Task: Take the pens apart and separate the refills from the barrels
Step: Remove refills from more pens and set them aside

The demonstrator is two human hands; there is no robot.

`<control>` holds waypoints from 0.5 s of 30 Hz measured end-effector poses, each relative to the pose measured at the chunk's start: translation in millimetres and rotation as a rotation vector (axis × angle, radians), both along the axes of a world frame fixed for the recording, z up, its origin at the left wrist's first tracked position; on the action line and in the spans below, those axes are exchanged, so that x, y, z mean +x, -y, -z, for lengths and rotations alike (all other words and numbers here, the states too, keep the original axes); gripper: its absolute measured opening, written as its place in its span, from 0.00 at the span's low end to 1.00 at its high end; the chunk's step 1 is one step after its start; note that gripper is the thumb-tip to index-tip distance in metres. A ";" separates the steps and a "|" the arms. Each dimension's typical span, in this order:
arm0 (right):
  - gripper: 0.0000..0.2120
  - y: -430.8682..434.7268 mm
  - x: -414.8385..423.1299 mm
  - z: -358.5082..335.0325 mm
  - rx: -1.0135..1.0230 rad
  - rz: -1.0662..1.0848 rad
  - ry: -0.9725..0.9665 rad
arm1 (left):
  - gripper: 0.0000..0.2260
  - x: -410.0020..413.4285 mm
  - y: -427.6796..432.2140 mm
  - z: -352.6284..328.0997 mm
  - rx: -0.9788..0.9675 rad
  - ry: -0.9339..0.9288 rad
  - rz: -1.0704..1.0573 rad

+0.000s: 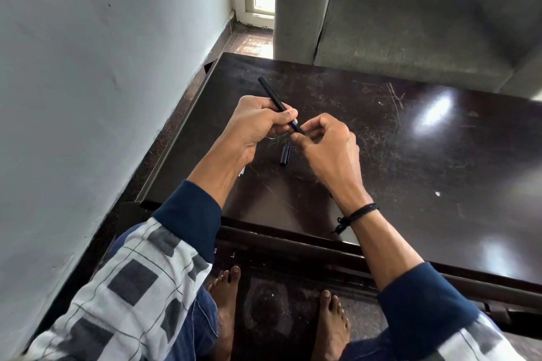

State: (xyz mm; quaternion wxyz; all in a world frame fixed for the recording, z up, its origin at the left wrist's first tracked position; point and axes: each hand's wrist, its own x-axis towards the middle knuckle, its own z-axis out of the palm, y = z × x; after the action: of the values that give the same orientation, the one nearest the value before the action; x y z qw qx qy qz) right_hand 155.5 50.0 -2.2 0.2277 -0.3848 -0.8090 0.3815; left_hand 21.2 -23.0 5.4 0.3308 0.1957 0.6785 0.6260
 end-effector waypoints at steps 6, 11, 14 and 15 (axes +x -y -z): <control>0.06 -0.1 -1.6 -0.4 -0.040 -0.022 -0.016 | 0.05 -1.3 -0.6 -0.6 0.000 0.005 -0.016; 0.08 -0.1 -0.2 0.2 -0.008 -0.038 -0.003 | 0.05 -0.5 0.1 -1.1 0.002 0.001 -0.007; 0.04 -0.5 -2.6 3.0 -0.050 -0.040 -0.016 | 0.06 -0.5 0.3 -1.5 0.007 0.008 -0.009; 0.04 0.2 -3.1 3.3 -0.059 -0.047 -0.023 | 0.05 -1.1 0.1 -1.3 0.006 0.008 -0.012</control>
State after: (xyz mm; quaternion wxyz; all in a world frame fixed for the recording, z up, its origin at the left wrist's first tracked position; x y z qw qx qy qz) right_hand 152.4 49.8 -5.5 0.2167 -0.3679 -0.8035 0.4148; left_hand 20.1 -23.1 6.7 0.3294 0.1901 0.6763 0.6309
